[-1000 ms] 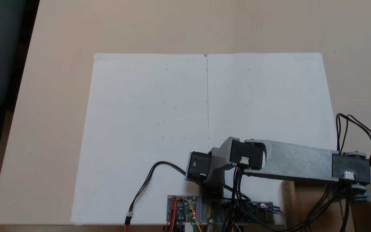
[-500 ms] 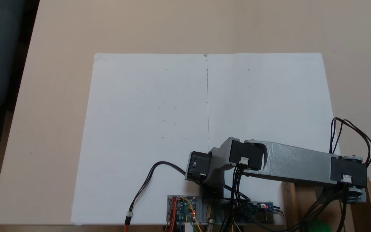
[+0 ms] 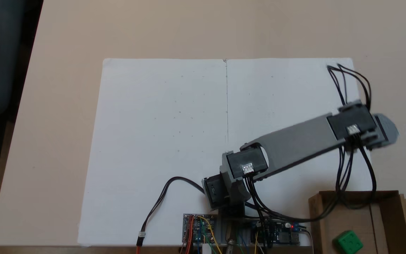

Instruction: Grasp a green dice and put it in the bin.

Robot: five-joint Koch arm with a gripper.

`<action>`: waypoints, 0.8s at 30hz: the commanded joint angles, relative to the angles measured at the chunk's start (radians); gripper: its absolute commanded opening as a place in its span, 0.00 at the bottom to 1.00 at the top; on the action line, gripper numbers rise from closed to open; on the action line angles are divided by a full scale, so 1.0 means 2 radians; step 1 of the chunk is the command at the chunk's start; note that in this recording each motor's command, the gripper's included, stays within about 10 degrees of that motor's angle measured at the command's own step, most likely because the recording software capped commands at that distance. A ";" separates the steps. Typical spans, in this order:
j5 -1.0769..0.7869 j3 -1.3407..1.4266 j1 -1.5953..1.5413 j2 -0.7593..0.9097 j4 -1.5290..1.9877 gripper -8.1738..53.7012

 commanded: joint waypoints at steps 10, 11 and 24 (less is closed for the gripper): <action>0.050 -0.014 -0.314 0.051 -0.048 0.83; 0.050 -0.014 -0.340 0.050 -0.051 0.83; -0.015 0.160 -0.573 0.064 -0.206 0.83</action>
